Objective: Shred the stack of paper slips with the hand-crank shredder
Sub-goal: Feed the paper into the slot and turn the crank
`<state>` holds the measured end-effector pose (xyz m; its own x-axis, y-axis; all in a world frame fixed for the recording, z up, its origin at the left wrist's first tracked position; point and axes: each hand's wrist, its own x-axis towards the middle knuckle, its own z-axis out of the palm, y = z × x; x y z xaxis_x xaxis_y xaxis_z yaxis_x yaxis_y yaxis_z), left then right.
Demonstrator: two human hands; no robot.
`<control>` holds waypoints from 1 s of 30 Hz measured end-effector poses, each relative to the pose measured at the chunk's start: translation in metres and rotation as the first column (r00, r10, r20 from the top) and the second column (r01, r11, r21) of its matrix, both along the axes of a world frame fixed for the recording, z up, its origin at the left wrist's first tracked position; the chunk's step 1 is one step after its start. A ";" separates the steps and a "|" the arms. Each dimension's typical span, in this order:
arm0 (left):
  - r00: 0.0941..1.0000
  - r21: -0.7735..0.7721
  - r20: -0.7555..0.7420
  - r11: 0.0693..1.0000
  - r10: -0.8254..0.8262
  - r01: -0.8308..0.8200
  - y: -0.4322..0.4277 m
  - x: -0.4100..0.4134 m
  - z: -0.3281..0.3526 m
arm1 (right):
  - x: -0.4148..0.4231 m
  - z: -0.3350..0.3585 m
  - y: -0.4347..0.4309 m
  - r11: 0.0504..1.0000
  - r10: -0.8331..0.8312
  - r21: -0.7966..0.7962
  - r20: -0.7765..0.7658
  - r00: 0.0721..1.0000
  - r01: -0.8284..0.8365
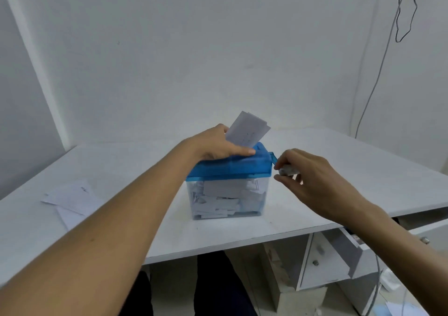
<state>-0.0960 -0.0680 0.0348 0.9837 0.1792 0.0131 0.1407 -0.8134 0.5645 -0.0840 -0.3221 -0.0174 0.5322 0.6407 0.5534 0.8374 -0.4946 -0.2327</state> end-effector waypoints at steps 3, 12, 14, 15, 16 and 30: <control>0.993 0.011 0.113 0.999 0.043 -0.045 -0.004 -0.001 -0.013 | 0.009 -0.009 -0.002 0.997 0.053 0.047 0.059 0.997 -0.055; 0.968 0.053 0.243 0.996 0.054 -0.069 -0.017 -0.024 -0.014 | 0.044 0.021 0.033 0.918 0.039 0.397 -0.080 0.996 -0.004; 0.966 0.075 0.252 0.995 0.050 -0.071 -0.018 -0.026 -0.014 | 0.068 0.033 0.051 0.940 0.005 0.331 -0.249 0.968 0.080; 0.965 0.086 0.257 0.993 0.051 -0.075 -0.019 -0.025 -0.013 | 0.080 0.035 0.057 0.954 0.020 0.288 -0.339 0.941 0.084; 0.965 0.094 0.255 0.992 0.053 -0.079 -0.020 -0.025 -0.013 | 0.089 0.033 0.061 0.960 0.055 0.271 -0.426 0.903 0.069; 0.975 0.376 0.221 0.921 0.018 -0.102 -0.030 -0.024 -0.016 | 0.077 -0.031 0.059 0.970 0.117 0.211 -0.846 0.519 0.125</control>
